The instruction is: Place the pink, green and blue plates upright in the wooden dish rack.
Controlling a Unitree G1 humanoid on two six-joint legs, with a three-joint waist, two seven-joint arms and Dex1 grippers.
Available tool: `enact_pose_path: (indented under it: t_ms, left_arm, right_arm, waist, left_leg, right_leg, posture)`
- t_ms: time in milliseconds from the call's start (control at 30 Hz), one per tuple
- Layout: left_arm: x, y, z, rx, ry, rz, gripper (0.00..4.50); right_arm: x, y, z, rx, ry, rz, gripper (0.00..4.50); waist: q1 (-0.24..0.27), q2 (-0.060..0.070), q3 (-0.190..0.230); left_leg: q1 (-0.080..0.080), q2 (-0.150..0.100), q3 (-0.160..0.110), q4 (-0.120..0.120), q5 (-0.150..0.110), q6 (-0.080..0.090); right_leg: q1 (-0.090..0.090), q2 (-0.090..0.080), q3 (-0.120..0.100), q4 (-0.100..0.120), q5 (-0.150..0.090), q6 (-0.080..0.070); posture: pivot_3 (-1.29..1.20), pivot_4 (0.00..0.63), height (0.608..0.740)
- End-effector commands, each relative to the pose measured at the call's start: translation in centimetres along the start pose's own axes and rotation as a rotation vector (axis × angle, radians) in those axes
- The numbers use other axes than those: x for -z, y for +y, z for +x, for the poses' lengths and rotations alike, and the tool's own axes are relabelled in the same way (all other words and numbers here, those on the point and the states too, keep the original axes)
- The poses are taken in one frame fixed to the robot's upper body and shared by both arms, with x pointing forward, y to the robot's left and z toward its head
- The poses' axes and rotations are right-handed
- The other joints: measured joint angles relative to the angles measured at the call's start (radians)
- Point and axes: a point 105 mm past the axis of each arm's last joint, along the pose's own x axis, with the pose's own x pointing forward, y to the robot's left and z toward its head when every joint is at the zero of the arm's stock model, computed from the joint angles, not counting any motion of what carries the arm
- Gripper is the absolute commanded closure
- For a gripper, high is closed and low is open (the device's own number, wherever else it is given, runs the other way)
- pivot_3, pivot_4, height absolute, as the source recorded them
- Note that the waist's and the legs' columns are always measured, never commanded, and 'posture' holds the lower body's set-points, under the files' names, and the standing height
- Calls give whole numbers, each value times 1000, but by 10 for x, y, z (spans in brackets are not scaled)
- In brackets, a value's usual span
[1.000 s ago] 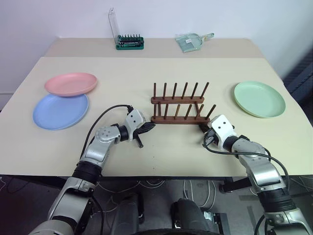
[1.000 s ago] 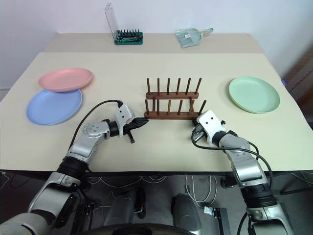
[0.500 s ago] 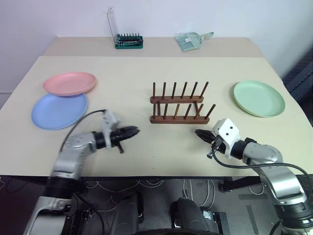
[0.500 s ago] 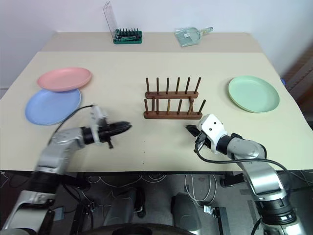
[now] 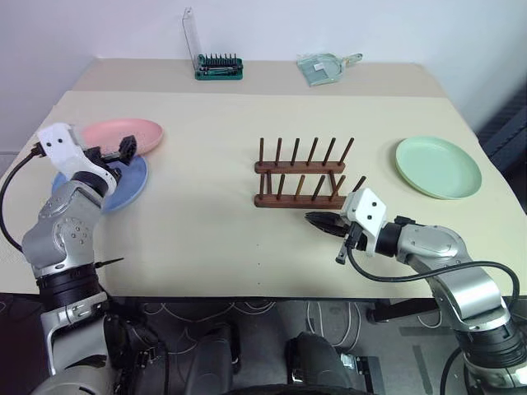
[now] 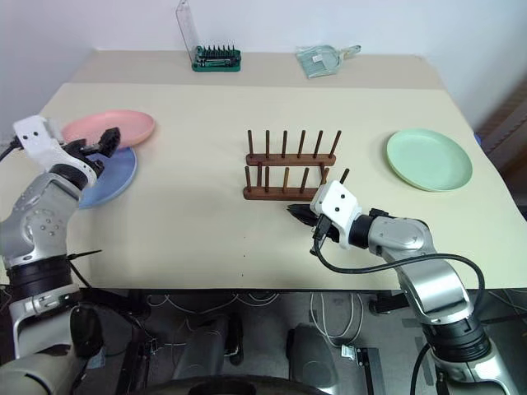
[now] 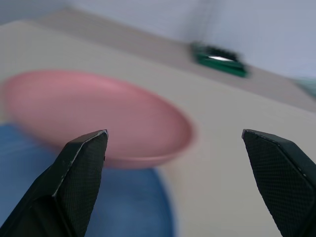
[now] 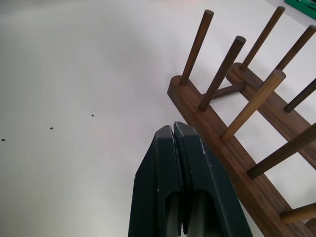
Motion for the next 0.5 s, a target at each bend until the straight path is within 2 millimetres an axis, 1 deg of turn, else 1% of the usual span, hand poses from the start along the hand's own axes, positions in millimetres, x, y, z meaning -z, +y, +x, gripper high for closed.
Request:
enact_pose_path:
  t_ms: [33,100,167,333,433,500]
  left_arm:
    - [-21,25,0,-226,-41,-45,30]
    - [-29,17,6,-224,-46,-85,30]
    - [-30,13,10,-221,-30,-115,30]
    - [-30,29,27,-301,31,-206,30]
    - [-22,30,39,-304,102,-248,30]
    - [-20,29,44,-306,122,-272,30]
  right_arm:
    - [-9,1,1,-11,-31,-32,4500]
    - [-10,2,2,-13,-33,-33,4500]
    - [-10,2,2,-11,-35,-34,4500]
    - [-11,5,0,-1,-40,-31,4500]
    - [-15,7,-1,0,-52,-35,4500]
    - [-17,7,-1,10,-58,-38,4500]
  waist:
    - [-1,-2,1]
    - [1,-4,2]
    - [3,-5,2]
    - [1,-6,3]
    - [-1,-7,4]
    - [0,-9,4]
  left_leg:
    - [0,0,0,0,0,0]
    - [0,0,0,0,0,-1]
    - [0,0,0,0,1,-2]
    - [0,-1,0,0,1,-3]
    - [0,0,0,0,2,-3]
    - [0,0,1,0,2,-3]
  right_leg:
    - [0,0,0,0,0,0]
    - [0,0,0,1,0,0]
    - [0,0,-1,1,0,0]
    - [0,1,-1,1,0,0]
    - [-1,1,-1,1,0,0]
    - [-2,1,-1,2,0,0]
  posture:
    - [0,150,732]
    - [0,150,732]
    - [0,150,732]
    - [0,150,732]
    - [0,150,732]
    - [0,150,732]
